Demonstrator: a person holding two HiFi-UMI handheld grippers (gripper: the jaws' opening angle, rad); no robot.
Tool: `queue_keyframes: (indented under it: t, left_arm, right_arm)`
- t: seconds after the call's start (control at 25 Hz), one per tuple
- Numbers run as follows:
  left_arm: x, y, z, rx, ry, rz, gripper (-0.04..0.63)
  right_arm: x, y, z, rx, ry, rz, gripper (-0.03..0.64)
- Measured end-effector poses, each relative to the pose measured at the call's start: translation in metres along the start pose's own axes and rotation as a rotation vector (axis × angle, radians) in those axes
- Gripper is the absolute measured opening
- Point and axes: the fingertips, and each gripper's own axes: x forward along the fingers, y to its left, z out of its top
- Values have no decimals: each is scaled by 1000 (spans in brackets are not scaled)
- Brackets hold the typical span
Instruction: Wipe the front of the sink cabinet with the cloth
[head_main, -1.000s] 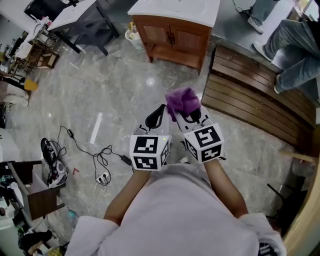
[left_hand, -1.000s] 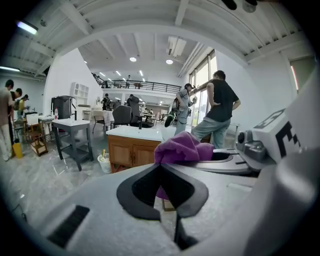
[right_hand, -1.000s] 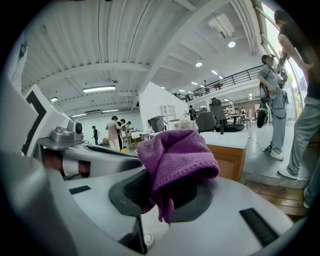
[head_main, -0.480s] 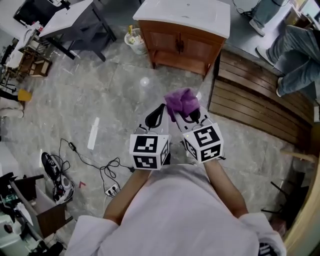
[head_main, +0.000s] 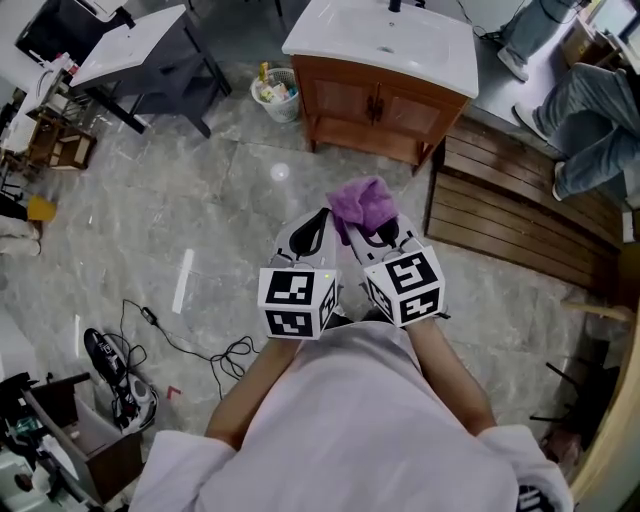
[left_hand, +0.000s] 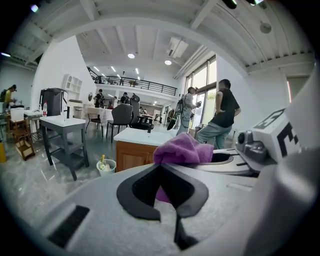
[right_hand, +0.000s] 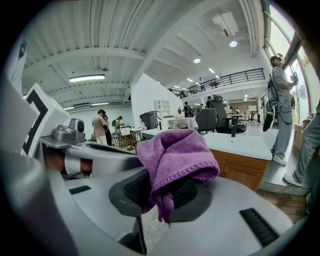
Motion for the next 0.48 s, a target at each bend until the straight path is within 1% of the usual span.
queue_keyframes:
  t: [0.2, 0.48]
  left_arm:
    - [6, 22, 4, -7, 7, -7, 5]
    - [28, 38, 10, 27, 17, -3, 5]
  right_arm:
    - [21, 1, 9, 0, -5, -5, 67]
    - [50, -14, 12, 15, -7, 3, 67]
